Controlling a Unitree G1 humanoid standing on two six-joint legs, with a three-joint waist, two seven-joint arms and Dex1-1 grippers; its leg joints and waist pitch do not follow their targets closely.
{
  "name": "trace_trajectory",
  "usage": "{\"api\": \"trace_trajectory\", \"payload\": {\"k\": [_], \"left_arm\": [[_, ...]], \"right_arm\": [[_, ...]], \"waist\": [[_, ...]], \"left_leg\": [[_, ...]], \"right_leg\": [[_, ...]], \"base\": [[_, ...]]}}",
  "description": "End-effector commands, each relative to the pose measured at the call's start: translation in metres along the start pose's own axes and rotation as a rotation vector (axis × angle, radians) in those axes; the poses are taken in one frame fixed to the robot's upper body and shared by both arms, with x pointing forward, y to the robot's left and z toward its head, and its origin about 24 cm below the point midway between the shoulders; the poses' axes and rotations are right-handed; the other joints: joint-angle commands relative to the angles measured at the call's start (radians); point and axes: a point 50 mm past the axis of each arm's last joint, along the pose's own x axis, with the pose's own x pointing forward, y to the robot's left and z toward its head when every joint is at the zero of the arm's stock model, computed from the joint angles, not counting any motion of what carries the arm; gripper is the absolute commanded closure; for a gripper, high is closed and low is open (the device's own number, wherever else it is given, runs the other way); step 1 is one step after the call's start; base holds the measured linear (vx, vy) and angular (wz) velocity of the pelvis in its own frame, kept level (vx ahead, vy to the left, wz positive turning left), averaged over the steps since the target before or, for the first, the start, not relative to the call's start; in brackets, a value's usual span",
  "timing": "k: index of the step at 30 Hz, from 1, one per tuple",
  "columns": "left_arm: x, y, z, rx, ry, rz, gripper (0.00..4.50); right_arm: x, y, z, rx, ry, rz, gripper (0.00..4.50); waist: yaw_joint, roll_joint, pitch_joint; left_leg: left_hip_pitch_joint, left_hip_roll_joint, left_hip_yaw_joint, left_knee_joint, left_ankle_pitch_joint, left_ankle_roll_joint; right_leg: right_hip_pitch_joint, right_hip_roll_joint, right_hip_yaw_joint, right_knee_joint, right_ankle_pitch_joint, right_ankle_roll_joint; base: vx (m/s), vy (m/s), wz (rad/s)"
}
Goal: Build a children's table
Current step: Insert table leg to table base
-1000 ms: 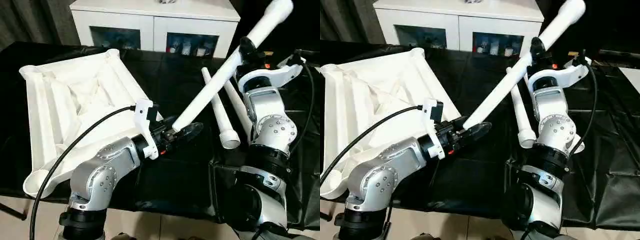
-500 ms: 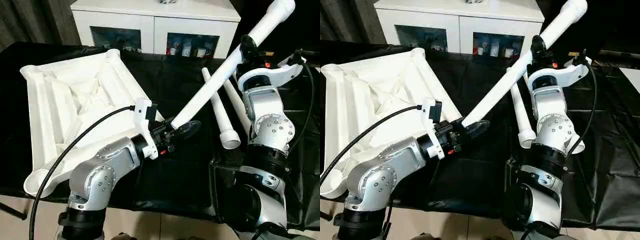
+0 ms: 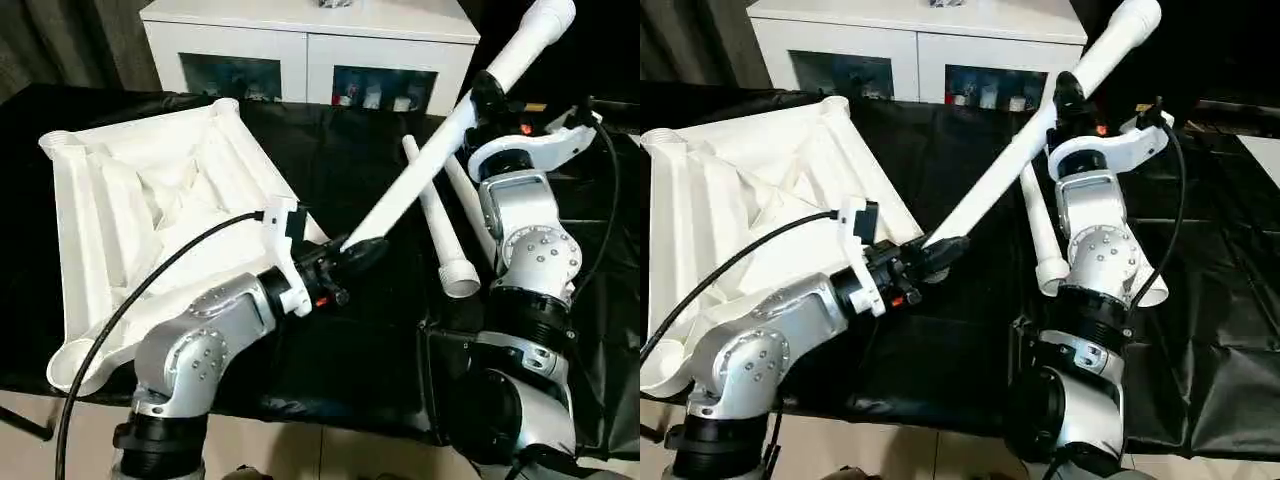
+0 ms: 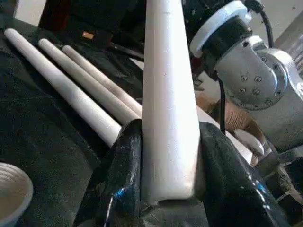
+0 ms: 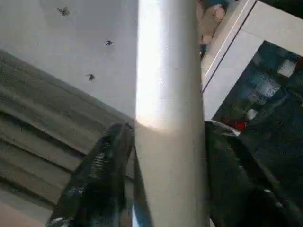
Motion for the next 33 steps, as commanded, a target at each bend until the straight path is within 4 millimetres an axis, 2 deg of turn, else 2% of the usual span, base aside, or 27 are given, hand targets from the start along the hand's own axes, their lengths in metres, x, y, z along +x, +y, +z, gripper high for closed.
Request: {"api": "trace_trajectory", "payload": {"k": [1,8,11,12,14,15,16,17,18,19,20,21,22,23,24,25,26,28,30,33], "left_arm": [[-0.002,0.003,0.009,0.018,-0.038,0.014,3.12],[-0.015,0.016,0.027,0.068,-0.063,0.045,3.15],[-0.023,0.022,0.033,0.103,-0.059,0.063,3.15],[-0.026,0.024,0.036,0.118,-0.056,0.072,3.15],[-0.029,0.027,0.039,0.138,-0.05,0.086,3.15],[-0.034,0.031,0.043,0.166,-0.04,0.103,3.15],[-0.036,0.033,0.045,0.177,-0.036,0.11,3.15],[-0.039,0.036,0.048,0.195,-0.028,0.124,3.15],[-0.047,0.042,0.053,0.249,0.007,0.145,3.15],[-0.047,0.042,0.053,0.249,0.007,0.145,3.15],[-0.05,0.044,0.055,0.275,0.028,0.149,3.15],[-0.052,0.045,0.057,0.302,0.054,0.146,3.15],[-0.052,0.045,0.057,0.302,0.054,0.146,3.15],[-0.053,0.045,0.057,0.313,0.07,0.143,3.15],[-0.055,0.045,0.057,0.341,0.101,0.135,3.15],[-0.056,0.044,0.056,0.379,0.145,0.12,3.15],[-0.056,0.044,0.056,0.383,0.152,0.116,3.15],[-0.056,0.044,0.055,0.398,0.17,0.108,3.15],[-0.057,0.045,0.055,0.417,0.192,0.103,3.15],[-0.057,0.045,0.055,0.43,0.203,0.098,3.15]], "right_arm": [[0.003,0.005,0.002,-0.013,-0.001,0.018,1.84],[-0.006,-0.009,-0.005,-0.082,0.096,-0.002,1.19],[-0.015,-0.017,-0.001,-0.143,0.127,0.004,1.02],[-0.019,-0.02,0.001,-0.183,0.143,0.007,0.84],[-0.022,-0.023,0.004,-0.248,0.159,0.012,0.78],[-0.027,-0.025,0.009,-0.419,0.188,0.042,0.64],[-0.028,-0.026,0.01,-0.49,0.204,0.056,0.5],[-0.03,-0.027,0.014,-0.658,0.22,0.081,0.41],[-0.03,-0.024,0.024,-1.13,0.2,0.18,0.37],[-0.03,-0.024,0.024,-1.13,0.2,0.18,0.34],[-0.028,-0.02,0.027,-1.322,0.191,0.228,0.25],[-0.025,-0.015,0.029,-1.558,0.177,0.295,0.25],[-0.025,-0.015,0.029,-1.558,0.177,0.295,0.12],[-0.023,-0.011,0.029,-1.678,0.169,0.334,0.04],[-0.019,-0.007,0.026,-1.865,0.172,0.401,0.0],[-0.015,-0.007,0.022,-2.059,0.2,0.482,0.0],[-0.014,-0.007,0.022,-2.102,0.19,0.494,0.0],[-0.012,-0.007,0.023,-2.182,0.178,0.518,0.0],[-0.009,-0.006,0.025,-2.304,0.152,0.549,0.0],[-0.007,-0.006,0.026,-2.362,0.155,0.574,0.0]], "waist": [[-0.001,0.005,-0.075],[0.0,0.004,-0.075],[0.005,-0.001,-0.077],[0.006,0.001,-0.078],[0.009,-0.002,-0.078],[0.014,-0.004,-0.075],[0.016,-0.004,-0.076],[0.013,-0.002,-0.075],[0.018,0.001,-0.075],[0.018,-0.004,-0.073],[0.014,-0.003,-0.069],[0.016,0.0,-0.068],[0.014,-0.004,-0.068],[0.009,-0.003,-0.067],[0.005,0.001,-0.066],[-0.003,-0.003,-0.065],[-0.007,-0.001,-0.064],[-0.005,-0.005,-0.065],[-0.006,-0.003,-0.067],[-0.009,-0.002,-0.068]], "left_leg": [[0.016,0.085,-0.04,-0.063,-0.04,0.042],[0.016,0.083,-0.04,-0.062,-0.037,0.042],[0.014,0.085,-0.041,-0.062,-0.016,0.049],[0.015,0.084,-0.041,-0.061,-0.007,0.051],[0.017,0.084,-0.04,-0.06,-0.007,0.051],[0.015,0.084,-0.04,-0.06,-0.017,0.042],[0.015,0.084,-0.04,-0.059,-0.011,0.035],[0.015,0.085,-0.04,-0.061,-0.017,0.035],[0.015,0.084,-0.041,-0.058,-0.026,0.02],[0.014,0.081,-0.038,-0.055,-0.03,-0.003],[0.014,0.082,-0.039,-0.059,-0.056,0.005],[0.013,0.085,-0.044,-0.058,-0.064,-0.004],[0.016,0.085,-0.042,-0.057,-0.072,-0.014],[0.017,0.083,-0.041,-0.057,-0.089,-0.011],[0.017,0.084,-0.043,-0.056,-0.102,-0.007],[0.017,0.082,-0.043,-0.055,-0.112,-0.002],[0.017,0.081,-0.04,-0.053,-0.124,0.013],[0.015,0.084,-0.043,-0.053,-0.116,0.025],[0.015,0.086,-0.042,-0.051,-0.101,0.033],[0.014,0.086,-0.041,-0.047,-0.103,0.05]], "right_leg": [[0.056,-0.091,0.061,-0.057,-0.039,-0.171],[0.057,-0.091,0.062,-0.057,-0.039,-0.17],[0.06,-0.093,0.062,-0.053,-0.015,-0.176],[0.06,-0.093,0.062,-0.051,-0.007,-0.175],[0.058,-0.092,0.062,-0.052,-0.014,-0.176],[0.059,-0.093,0.06,-0.057,-0.047,-0.169],[0.061,-0.093,0.062,-0.054,-0.048,-0.161],[0.059,-0.095,0.063,-0.053,-0.054,-0.166],[0.058,-0.096,0.06,-0.058,-0.084,-0.156],[0.058,-0.096,0.061,-0.062,-0.114,-0.141],[0.059,-0.101,0.067,-0.063,-0.137,-0.154],[0.056,-0.101,0.063,-0.066,-0.163,-0.152],[0.055,-0.099,0.061,-0.069,-0.184,-0.15],[0.055,-0.101,0.064,-0.068,-0.199,-0.162],[0.052,-0.101,0.064,-0.069,-0.212,-0.173],[0.052,-0.095,0.062,-0.069,-0.217,-0.182],[0.053,-0.097,0.067,-0.069,-0.212,-0.19],[0.055,-0.097,0.067,-0.065,-0.189,-0.198],[0.055,-0.095,0.067,-0.061,-0.154,-0.21],[0.056,-0.091,0.067,-0.054,-0.107,-0.231]], "base": [[0.0,0.0,0.0],[0.0,0.0,0.0],[0.0,0.0,0.0],[0.0,0.0,0.0],[0.0,0.0,0.0],[0.0,0.0,0.0],[0.0,0.0,0.0],[0.0,0.0,0.0],[0.0,0.0,0.0],[0.0,0.0,0.0],[0.0,0.0,0.0],[0.0,0.0,0.0],[0.0,0.0,0.0],[0.0,0.0,0.0],[0.0,0.0,0.0],[0.0,0.0,0.0],[0.0,0.0,0.0],[0.0,0.0,0.0],[0.0,0.0,0.0],[0.0,0.0,0.0]]}}
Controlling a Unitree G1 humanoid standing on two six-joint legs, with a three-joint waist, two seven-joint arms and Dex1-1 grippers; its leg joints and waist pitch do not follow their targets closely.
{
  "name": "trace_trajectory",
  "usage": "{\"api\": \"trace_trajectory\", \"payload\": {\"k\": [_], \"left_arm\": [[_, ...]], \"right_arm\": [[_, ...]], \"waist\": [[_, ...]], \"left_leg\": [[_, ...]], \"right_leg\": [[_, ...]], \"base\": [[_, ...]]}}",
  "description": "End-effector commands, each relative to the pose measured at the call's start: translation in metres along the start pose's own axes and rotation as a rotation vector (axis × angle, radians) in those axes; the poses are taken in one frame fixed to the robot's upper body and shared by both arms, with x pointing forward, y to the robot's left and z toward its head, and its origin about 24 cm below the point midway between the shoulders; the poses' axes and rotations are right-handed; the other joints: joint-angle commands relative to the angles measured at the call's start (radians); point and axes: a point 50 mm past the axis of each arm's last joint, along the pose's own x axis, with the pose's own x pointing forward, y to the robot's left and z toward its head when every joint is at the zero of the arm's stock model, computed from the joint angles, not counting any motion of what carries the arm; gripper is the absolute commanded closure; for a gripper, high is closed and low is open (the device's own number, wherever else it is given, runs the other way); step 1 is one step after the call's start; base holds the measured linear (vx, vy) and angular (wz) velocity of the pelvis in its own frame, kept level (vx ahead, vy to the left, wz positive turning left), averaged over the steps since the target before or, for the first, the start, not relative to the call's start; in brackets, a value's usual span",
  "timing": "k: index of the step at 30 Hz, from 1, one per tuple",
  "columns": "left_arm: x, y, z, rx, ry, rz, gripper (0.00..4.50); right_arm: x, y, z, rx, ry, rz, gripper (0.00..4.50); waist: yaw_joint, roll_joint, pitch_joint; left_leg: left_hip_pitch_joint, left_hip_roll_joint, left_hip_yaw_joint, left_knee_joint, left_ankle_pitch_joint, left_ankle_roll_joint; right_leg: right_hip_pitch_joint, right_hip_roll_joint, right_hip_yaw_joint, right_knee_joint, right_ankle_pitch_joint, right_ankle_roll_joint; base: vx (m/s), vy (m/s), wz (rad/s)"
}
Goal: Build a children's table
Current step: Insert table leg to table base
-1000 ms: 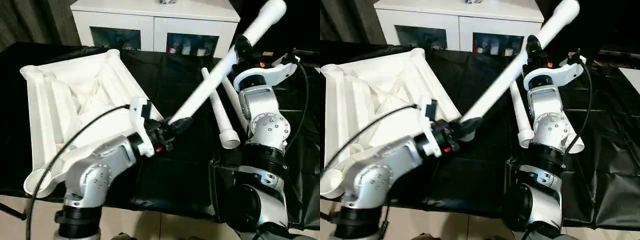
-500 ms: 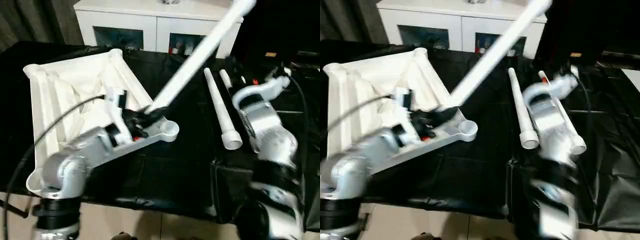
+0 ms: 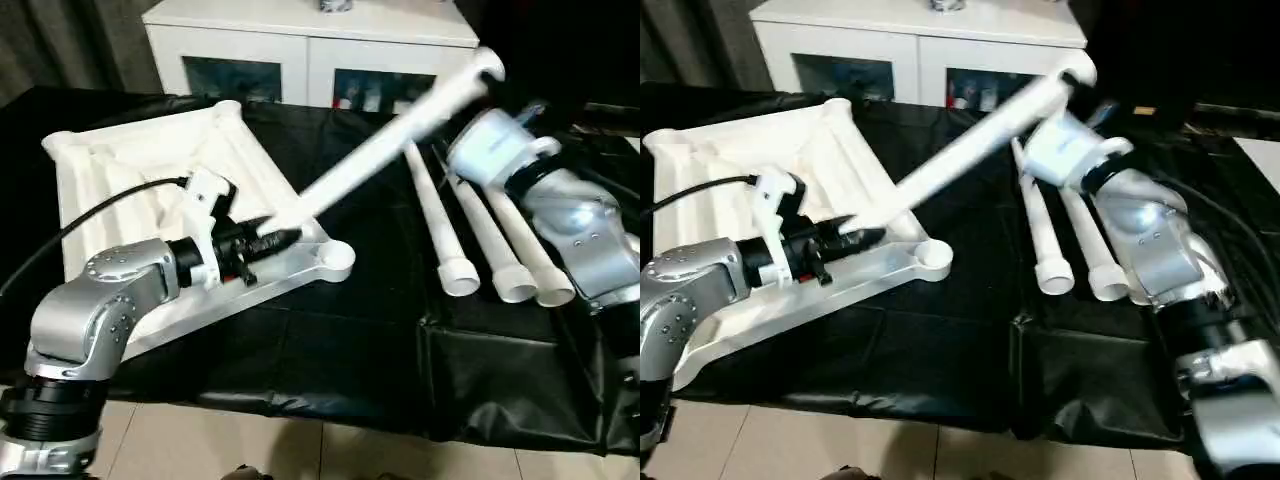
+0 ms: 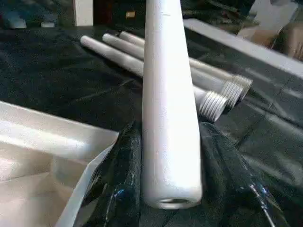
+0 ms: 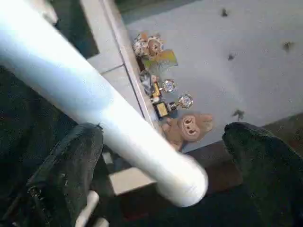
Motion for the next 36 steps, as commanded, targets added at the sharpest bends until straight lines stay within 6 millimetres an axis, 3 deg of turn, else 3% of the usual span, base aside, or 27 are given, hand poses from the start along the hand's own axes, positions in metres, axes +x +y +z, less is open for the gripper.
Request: {"api": "trace_trajectory", "payload": {"k": [1,5,9,11,12,13,20,24,36], "left_arm": [[0.001,-0.001,0.011,0.057,-0.02,-0.024,3.15],[-0.001,-0.001,0.012,0.081,-0.008,-0.045,3.15],[-0.007,-0.002,0.012,0.134,0.028,-0.082,3.15],[-0.009,-0.002,0.012,0.145,0.039,-0.094,3.15],[-0.011,-0.002,0.012,0.153,0.045,-0.096,3.15],[-0.012,-0.001,0.012,0.156,0.046,-0.093,3.15],[-0.025,0.007,0.014,0.176,0.065,-0.099,3.15],[-0.03,0.01,0.015,0.183,0.072,-0.097,3.15],[-0.036,0.016,0.016,0.194,0.086,-0.104,3.15]], "right_arm": [[0.003,-0.006,-0.002,-0.115,-0.01,0.011,0.0],[0.007,-0.002,-0.011,-0.234,0.003,0.055,0.0],[0.011,0.004,-0.027,-0.364,0.058,0.118,0.0],[0.011,0.005,-0.03,-0.374,0.068,0.129,0.0],[0.011,0.006,-0.033,-0.381,0.076,0.142,0.0],[0.01,0.008,-0.035,-0.372,0.082,0.162,0.0],[0.009,0.014,-0.044,-0.375,0.104,0.226,0.71],[0.009,0.016,-0.047,-0.384,0.104,0.233,1.04],[0.007,0.025,-0.049,-0.328,0.088,0.28,2.05]], "waist": [[-0.008,-0.003,-0.069],[-0.017,-0.003,-0.065],[-0.03,-0.003,-0.061],[-0.031,-0.002,-0.061],[-0.031,-0.009,-0.063],[-0.03,-0.007,-0.064],[-0.03,-0.003,-0.068],[-0.031,-0.003,-0.064],[-0.031,0.0,-0.067]], "left_leg": [[0.015,0.085,-0.042,-0.061,-0.104,0.041],[0.016,0.084,-0.043,-0.059,-0.16,0.02],[0.019,0.082,-0.044,-0.058,-0.231,-0.002],[0.018,0.083,-0.044,-0.058,-0.234,-0.005],[0.016,0.083,-0.043,-0.058,-0.219,0.001],[0.013,0.083,-0.042,-0.057,-0.202,0.006],[0.014,0.084,-0.04,-0.053,-0.167,0.027],[0.015,0.084,-0.04,-0.054,-0.195,0.015],[0.014,0.084,-0.039,-0.054,-0.192,0.012]], "right_leg": [[0.054,-0.09,0.064,-0.059,-0.11,-0.236],[0.051,-0.092,0.064,-0.063,-0.176,-0.237],[0.046,-0.09,0.065,-0.071,-0.251,-0.214],[0.045,-0.09,0.066,-0.07,-0.246,-0.213],[0.047,-0.09,0.067,-0.067,-0.222,-0.214],[0.048,-0.09,0.068,-0.063,-0.196,-0.219],[0.047,-0.089,0.067,-0.054,-0.127,-0.254],[0.047,-0.088,0.067,-0.057,-0.159,-0.25],[0.048,-0.089,0.068,-0.053,-0.125,-0.258]], "base": [[0.0,0.0,0.0],[0.0,0.0,0.0],[0.0,0.0,0.0],[0.0,0.0,0.0],[0.0,0.0,0.0],[0.0,0.0,0.0],[0.0,0.0,0.0],[0.0,0.0,0.0],[0.0,0.0,0.0]]}}
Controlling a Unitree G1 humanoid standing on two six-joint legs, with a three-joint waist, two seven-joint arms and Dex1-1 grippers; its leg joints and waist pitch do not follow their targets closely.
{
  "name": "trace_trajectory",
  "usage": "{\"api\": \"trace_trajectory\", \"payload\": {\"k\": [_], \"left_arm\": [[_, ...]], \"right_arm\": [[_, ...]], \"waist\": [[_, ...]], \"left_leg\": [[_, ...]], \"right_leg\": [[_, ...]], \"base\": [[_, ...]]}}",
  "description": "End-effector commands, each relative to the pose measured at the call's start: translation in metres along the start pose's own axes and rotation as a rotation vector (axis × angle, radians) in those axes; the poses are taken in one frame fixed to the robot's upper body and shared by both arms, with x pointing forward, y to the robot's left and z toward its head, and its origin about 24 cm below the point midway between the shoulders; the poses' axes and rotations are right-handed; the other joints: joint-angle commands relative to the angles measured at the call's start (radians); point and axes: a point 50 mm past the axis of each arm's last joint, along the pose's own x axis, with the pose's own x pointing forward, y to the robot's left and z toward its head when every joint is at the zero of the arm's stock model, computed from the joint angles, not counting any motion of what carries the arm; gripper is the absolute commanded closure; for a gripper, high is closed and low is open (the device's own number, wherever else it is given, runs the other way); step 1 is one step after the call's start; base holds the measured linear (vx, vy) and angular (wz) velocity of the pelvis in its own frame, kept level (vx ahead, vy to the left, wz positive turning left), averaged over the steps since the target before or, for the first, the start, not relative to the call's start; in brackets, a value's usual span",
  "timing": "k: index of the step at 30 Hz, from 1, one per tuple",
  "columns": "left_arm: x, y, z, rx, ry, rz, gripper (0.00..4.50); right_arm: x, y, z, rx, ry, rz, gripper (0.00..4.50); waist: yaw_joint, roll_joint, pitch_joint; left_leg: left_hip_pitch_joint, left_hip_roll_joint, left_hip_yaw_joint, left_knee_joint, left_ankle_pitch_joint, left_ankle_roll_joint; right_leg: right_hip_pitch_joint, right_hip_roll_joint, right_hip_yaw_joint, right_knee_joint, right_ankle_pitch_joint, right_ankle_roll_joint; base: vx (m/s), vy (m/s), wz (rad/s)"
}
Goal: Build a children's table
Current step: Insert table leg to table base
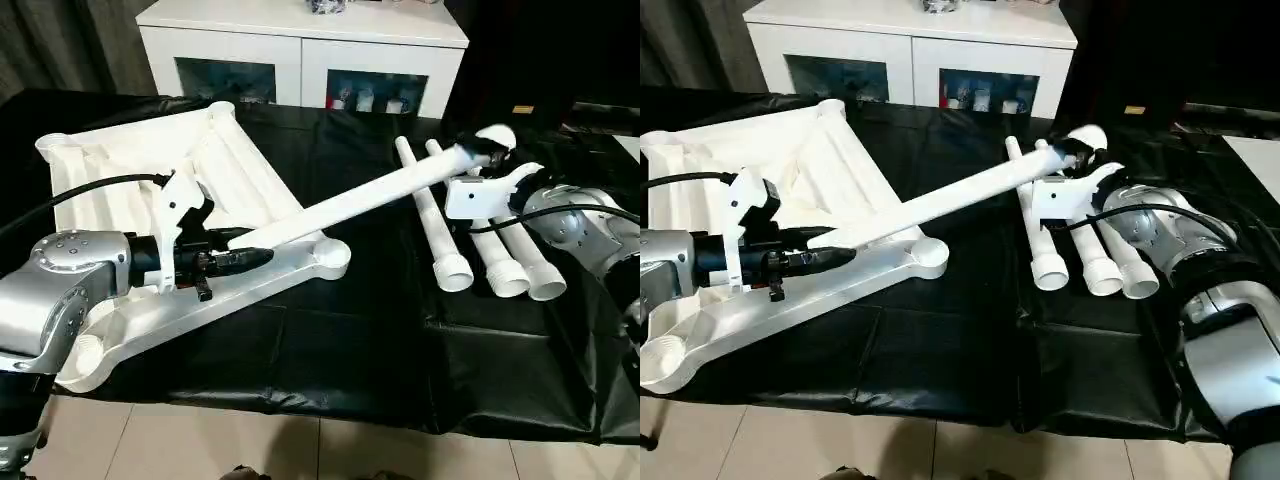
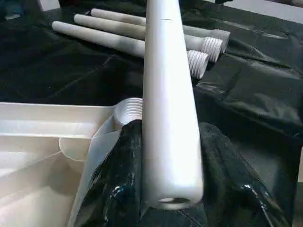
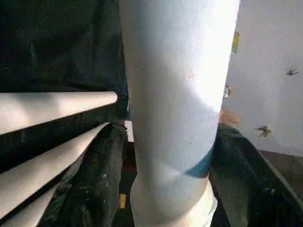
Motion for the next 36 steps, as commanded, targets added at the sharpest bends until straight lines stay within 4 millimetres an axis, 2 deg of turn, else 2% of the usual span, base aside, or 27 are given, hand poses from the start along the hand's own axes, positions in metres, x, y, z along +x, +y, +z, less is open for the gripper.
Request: {"api": "trace_trajectory", "payload": {"k": [1,6,15,18,19,21,23,24,25,29,30,33,34,36], "left_arm": [[-0.006,0.003,0.011,0.045,-0.04,0.016,3.15],[-0.007,0.004,0.009,0.044,-0.037,0.016,3.15],[-0.014,0.007,0.009,0.03,-0.055,0.036,3.15],[-0.016,0.016,0.01,0.037,-0.064,0.128,3.15],[-0.018,0.019,0.013,0.016,-0.095,0.15,2.8],[-0.023,0.024,0.021,-0.038,-0.188,0.152,2.45],[-0.029,0.026,0.024,-0.072,-0.244,0.145,2.42],[-0.031,0.027,0.024,-0.075,-0.262,0.144,2.34],[-0.041,0.03,0.027,-0.11,-0.352,0.143,2.16],[-0.059,0.038,0.033,-0.167,-0.528,0.162,1.91],[-0.059,0.038,0.033,-0.167,-0.528,0.162,1.8],[-0.066,0.044,0.035,-0.219,-0.645,0.217,1.64],[-0.067,0.048,0.034,-0.254,-0.7,0.269,1.64],[-0.069,0.057,0.03,-0.298,-0.764,0.376,1.64]], "right_arm": [[0.0,-0.003,-0.001,0.012,-0.003,0.002,2.24],[0.001,-0.003,0.0,0.022,-0.015,0.002,2.58],[0.0,-0.002,-0.001,0.031,-0.013,0.003,2.64],[0.0,-0.002,-0.001,0.035,-0.013,0.005,2.64],[0.0,-0.001,-0.002,0.041,-0.011,0.005,2.64],[0.0,0.0,-0.002,0.047,-0.006,0.012,2.64],[0.0,0.0,-0.002,0.051,-0.005,0.012,2.64],[0.0,0.0,-0.002,0.053,-0.005,0.011,2.65],[0.0,0.0,-0.003,0.054,-0.001,0.01,2.65],[-0.001,0.0,-0.006,0.089,0.025,0.0,2.65],[-0.001,0.0,-0.006,0.089,0.025,0.0,2.65],[-0.002,0.001,-0.01,0.195,0.052,-0.022,2.65],[-0.002,0.002,-0.011,0.269,0.059,-0.035,2.65],[0.0,0.002,-0.009,0.419,0.053,-0.072,2.66]], "waist": [[-0.006,0.002,-0.068],[-0.006,0.0,-0.068],[-0.005,-0.001,-0.069],[-0.006,0.0,-0.068],[-0.006,0.0,-0.068],[-0.006,0.001,-0.068],[-0.007,0.004,-0.07],[-0.006,0.0,-0.07],[-0.005,0.005,-0.07],[-0.009,0.003,-0.071],[-0.009,0.003,-0.07],[-0.006,0.003,-0.069],[-0.005,0.0,-0.07],[-0.004,0.002,-0.071]], "left_leg": [[0.019,0.084,-0.04,-0.069,-0.188,0.008],[0.018,0.084,-0.039,-0.068,-0.185,0.012],[0.018,0.084,-0.039,-0.068,-0.183,0.015],[0.018,0.084,-0.039,-0.068,-0.19,0.016],[0.019,0.084,-0.038,-0.068,-0.192,0.015],[0.019,0.082,-0.038,-0.068,-0.194,0.012],[0.019,0.081,-0.039,-0.067,-0.2,0.007],[0.019,0.081,-0.039,-0.068,-0.196,0.009],[0.018,0.082,-0.04,-0.068,-0.192,0.008],[0.018,0.079,-0.038,-0.066,-0.198,0.009],[0.019,0.079,-0.038,-0.066,-0.199,0.012],[0.02,0.085,-0.039,-0.068,-0.207,0.016],[0.021,0.085,-0.038,-0.068,-0.207,0.017],[0.019,0.086,-0.039,-0.068,-0.211,0.029]], "right_leg": [[0.05,-0.088,0.066,-0.061,-0.125,-0.257],[0.051,-0.088,0.066,-0.062,-0.123,-0.258],[0.05,-0.089,0.066,-0.061,-0.128,-0.256],[0.049,-0.088,0.066,-0.062,-0.133,-0.257],[0.05,-0.088,0.066,-0.062,-0.136,-0.256],[0.049,-0.088,0.065,-0.062,-0.138,-0.257],[0.05,-0.086,0.065,-0.059,-0.121,-0.262],[0.051,-0.087,0.065,-0.059,-0.115,-0.261],[0.05,-0.089,0.065,-0.057,-0.109,-0.265],[0.05,-0.085,0.064,-0.058,-0.096,-0.273],[0.049,-0.085,0.064,-0.059,-0.098,-0.274],[0.049,-0.087,0.065,-0.058,-0.1,-0.274],[0.048,-0.086,0.065,-0.058,-0.099,-0.274],[0.051,-0.088,0.066,-0.058,-0.082,-0.276]], "base": [[0.0,0.0,0.0],[0.0,0.0,0.0],[0.0,0.0,0.0],[0.0,0.0,0.0],[0.0,0.0,0.0],[0.0,0.0,0.0],[0.0,0.0,0.0],[0.0,0.0,0.0],[0.0,0.0,0.0],[0.0,0.0,0.0],[0.0,0.0,0.0],[0.0,0.0,0.0],[0.0,0.0,0.0],[0.0,0.0,0.0]]}}
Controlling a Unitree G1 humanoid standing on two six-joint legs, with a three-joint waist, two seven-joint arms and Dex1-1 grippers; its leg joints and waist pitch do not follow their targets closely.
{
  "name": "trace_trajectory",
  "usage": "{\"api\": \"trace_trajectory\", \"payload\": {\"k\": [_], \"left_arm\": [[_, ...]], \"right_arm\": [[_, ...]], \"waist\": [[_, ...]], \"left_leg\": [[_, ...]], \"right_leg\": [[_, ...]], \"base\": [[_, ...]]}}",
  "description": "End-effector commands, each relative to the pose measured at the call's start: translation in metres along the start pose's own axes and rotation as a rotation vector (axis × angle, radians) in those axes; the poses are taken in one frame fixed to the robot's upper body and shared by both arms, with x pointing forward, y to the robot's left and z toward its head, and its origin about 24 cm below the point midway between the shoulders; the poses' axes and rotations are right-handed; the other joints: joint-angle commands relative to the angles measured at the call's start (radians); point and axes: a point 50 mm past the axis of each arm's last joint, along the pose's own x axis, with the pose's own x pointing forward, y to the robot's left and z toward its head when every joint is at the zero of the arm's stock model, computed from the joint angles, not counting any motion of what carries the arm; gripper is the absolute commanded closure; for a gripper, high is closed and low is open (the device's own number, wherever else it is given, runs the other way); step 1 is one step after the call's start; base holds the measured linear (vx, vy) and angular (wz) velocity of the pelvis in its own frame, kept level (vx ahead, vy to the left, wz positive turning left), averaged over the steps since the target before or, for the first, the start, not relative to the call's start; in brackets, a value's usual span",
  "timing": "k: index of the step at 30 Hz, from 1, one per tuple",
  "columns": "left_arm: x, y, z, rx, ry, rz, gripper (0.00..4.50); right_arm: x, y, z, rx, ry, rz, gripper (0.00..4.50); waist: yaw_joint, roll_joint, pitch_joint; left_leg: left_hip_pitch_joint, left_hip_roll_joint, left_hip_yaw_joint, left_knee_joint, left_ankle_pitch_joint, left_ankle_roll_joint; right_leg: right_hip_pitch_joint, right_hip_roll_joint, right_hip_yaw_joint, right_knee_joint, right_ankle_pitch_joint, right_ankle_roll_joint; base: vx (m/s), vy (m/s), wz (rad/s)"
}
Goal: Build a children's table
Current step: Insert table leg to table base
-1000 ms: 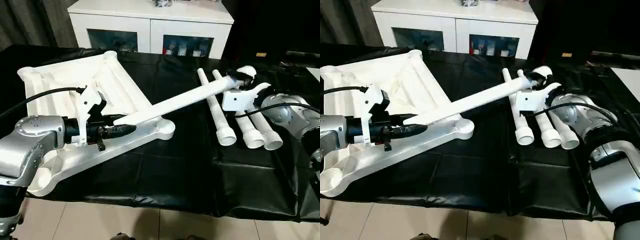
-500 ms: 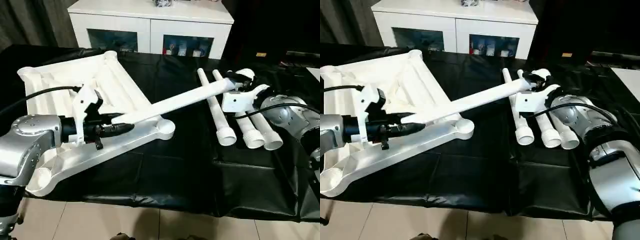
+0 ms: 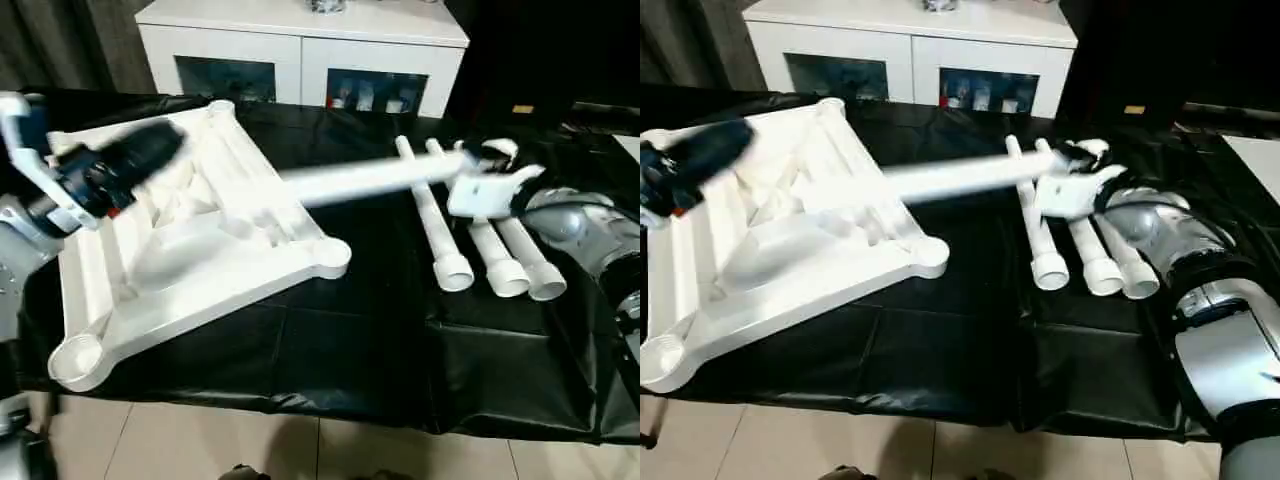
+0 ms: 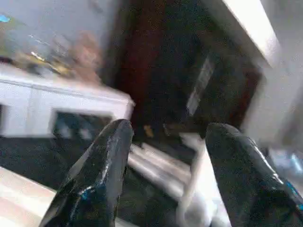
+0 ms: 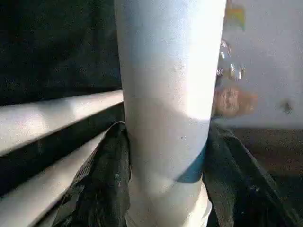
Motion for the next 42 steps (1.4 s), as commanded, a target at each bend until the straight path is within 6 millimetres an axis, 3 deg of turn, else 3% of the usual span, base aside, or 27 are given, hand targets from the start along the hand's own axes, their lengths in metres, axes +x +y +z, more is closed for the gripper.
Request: {"api": "trace_trajectory", "payload": {"k": [1,4,6,7,8,9,10,11,12,13,15,17,19,20,21,22,23,27,28,33,37,42], "left_arm": [[0.002,0.015,0.002,0.011,-0.067,0.167,1.64],[0.004,0.023,-0.007,0.026,-0.027,0.276,1.64],[0.01,0.024,-0.023,0.113,0.075,0.344,1.64],[0.013,0.023,-0.031,0.154,0.12,0.357,1.64],[0.017,0.019,-0.039,0.204,0.168,0.354,1.64],[0.017,0.019,-0.039,0.204,0.168,0.354,1.64],[0.028,0.01,-0.052,0.355,0.256,0.34,1.64],[0.031,0.008,-0.055,0.392,0.278,0.33,1.64],[0.034,0.006,-0.058,0.426,0.298,0.32,1.64],[0.04,0.0,-0.062,0.481,0.317,0.3,1.64],[0.054,-0.014,-0.067,0.56,0.315,0.237,1.64],[0.059,-0.019,-0.068,0.573,0.302,0.209,1.64],[0.076,-0.041,-0.067,0.486,0.215,0.099,1.64],[0.08,-0.049,-0.066,0.441,0.188,0.057,1.64],[0.084,-0.059,-0.064,0.362,0.16,-0.007,1.64],[0.085,-0.062,-0.064,0.346,0.154,-0.022,1.64],[0.086,-0.067,-0.064,0.31,0.146,-0.058,1.64],[0.085,-0.09,-0.067,0.182,0.141,-0.226,1.64],[0.086,-0.104,-0.066,0.088,0.134,-0.321,1.47],[0.088,-0.116,-0.063,-0.035,0.146,-0.407,1.03],[0.09,-0.119,-0.065,-0.065,0.165,-0.418,0.7],[0.094,-0.118,-0.074,-0.077,0.218,-0.398,0.34]], "right_arm": [[0.002,-0.001,0.0,0.287,0.003,-0.07,2.66],[0.008,0.001,0.006,0.505,-0.021,-0.094,2.66],[0.015,0.009,0.023,0.731,-0.129,-0.044,2.66],[0.018,0.012,0.032,0.833,-0.176,-0.011,2.66],[0.02,0.016,0.041,0.939,-0.232,0.03,2.66],[0.02,0.016,0.041,0.939,-0.232,0.03,2.66],[0.022,0.02,0.061,1.155,-0.361,0.127,2.66],[0.022,0.021,0.065,1.197,-0.392,0.153,2.66],[0.021,0.021,0.069,1.232,-0.419,0.179,2.66],[0.019,0.023,0.077,1.301,-0.47,0.238,2.66],[0.013,0.026,0.087,1.402,-0.539,0.378,2.66],[0.01,0.028,0.09,1.439,-0.551,0.445,2.66],[-0.002,0.03,0.095,1.53,-0.602,0.607,2.66],[-0.007,0.029,0.097,1.558,-0.625,0.656,2.66],[-0.013,0.028,0.099,1.589,-0.657,0.718,2.66],[-0.016,0.027,0.099,1.598,-0.663,0.734,2.66],[-0.02,0.026,0.1,1.611,-0.677,0.759,2.66],[-0.029,0.024,0.101,1.656,-0.695,0.813,2.66],[-0.036,0.025,0.101,1.66,-0.679,0.857,2.66],[-0.044,0.03,0.103,1.634,-0.639,0.908,2.66],[-0.048,0.03,0.106,1.597,-0.623,0.929,2.66],[-0.051,0.031,0.109,1.57,-0.622,0.953,2.66]], "waist": [[-0.006,0.001,-0.073],[-0.005,0.003,-0.075],[-0.004,0.004,-0.075],[0.001,0.01,-0.077],[0.002,0.008,-0.077],[0.009,0.011,-0.078],[0.009,0.011,-0.08],[0.016,0.011,-0.08],[0.02,0.013,-0.083],[0.024,0.009,-0.084],[0.042,0.012,-0.082],[0.044,0.008,-0.079],[0.056,0.007,-0.077],[0.065,0.006,-0.076],[0.068,-0.001,-0.078],[0.071,-0.001,-0.079],[0.068,-0.006,-0.078],[0.067,-0.01,-0.073],[0.066,-0.012,-0.073],[0.06,-0.014,-0.071],[0.059,-0.012,-0.071],[0.06,-0.011,-0.071]], "left_leg": [[0.02,0.087,-0.04,-0.07,-0.204,0.035],[0.02,0.092,-0.043,-0.072,-0.185,0.052],[0.018,0.098,-0.044,-0.073,-0.171,0.09],[0.019,0.102,-0.046,-0.073,-0.144,0.095],[0.02,0.103,-0.045,-0.075,-0.139,0.104],[0.02,0.112,-0.046,-0.076,-0.118,0.107],[0.02,0.11,-0.045,-0.075,-0.108,0.112],[0.02,0.116,-0.048,-0.077,-0.098,0.128],[0.02,0.118,-0.048,-0.076,-0.087,0.124],[0.021,0.115,-0.045,-0.075,-0.075,0.121],[0.027,0.114,-0.043,-0.076,-0.088,0.089],[0.026,0.109,-0.044,-0.08,-0.109,0.062],[0.031,0.109,-0.044,-0.08,-0.119,0.037],[0.035,0.111,-0.043,-0.083,-0.118,0.024],[0.032,0.111,-0.041,-0.083,-0.112,0.016],[0.028,0.111,-0.042,-0.082,-0.107,0.012],[0.025,0.106,-0.041,-0.083,-0.116,0.009],[0.023,0.099,-0.043,-0.08,-0.13,-0.009],[0.022,0.097,-0.042,-0.08,-0.123,-0.012],[0.019,0.094,-0.043,-0.08,-0.122,-0.01],[0.022,0.095,-0.045,-0.08,-0.122,-0.017],[0.022,0.096,-0.046,-0.081,-0.113,-0.014]], "right_leg": [[0.054,-0.09,0.067,-0.059,-0.081,-0.273],[0.054,-0.093,0.064,-0.057,-0.079,-0.273],[0.059,-0.098,0.068,-0.058,-0.054,-0.273],[0.057,-0.101,0.065,-0.055,-0.043,-0.279],[0.058,-0.096,0.063,-0.055,-0.034,-0.282],[0.055,-0.101,0.062,-0.05,-0.013,-0.288],[0.056,-0.097,0.06,-0.049,-0.004,-0.295],[0.059,-0.1,0.062,-0.049,0.019,-0.288],[0.058,-0.103,0.059,-0.043,0.027,-0.291],[0.054,-0.1,0.058,-0.046,0.032,-0.292],[0.05,-0.107,0.059,-0.05,-0.009,-0.285],[0.05,-0.106,0.061,-0.057,-0.05,-0.272],[0.049,-0.111,0.062,-0.063,-0.088,-0.261],[0.051,-0.109,0.063,-0.065,-0.088,-0.255],[0.052,-0.108,0.062,-0.061,-0.079,-0.257],[0.053,-0.111,0.06,-0.056,-0.077,-0.258],[0.05,-0.111,0.06,-0.061,-0.104,-0.251],[0.05,-0.116,0.063,-0.073,-0.208,-0.219],[0.051,-0.114,0.063,-0.074,-0.219,-0.21],[0.051,-0.11,0.062,-0.079,-0.24,-0.194],[0.048,-0.107,0.061,-0.083,-0.263,-0.17],[0.049,-0.107,0.062,-0.083,-0.252,-0.164]], "base": [[0.0,0.0,0.0],[0.0,0.0,0.0],[0.0,0.0,0.0],[0.0,0.0,0.0],[0.0,0.0,0.0],[0.0,0.0,0.0],[0.0,0.0,0.0],[0.0,0.0,0.0],[0.0,0.0,0.0],[0.0,0.0,0.0],[0.0,0.0,0.0],[0.0,0.0,0.0],[0.0,0.0,0.0],[0.0,0.0,0.0],[0.0,0.0,0.0],[0.0,0.0,0.0],[0.0,0.0,0.0],[0.0,0.0,0.0],[0.0,0.0,0.0],[0.0,0.0,0.0],[0.0,0.0,0.0],[0.0,0.0,0.0]]}}
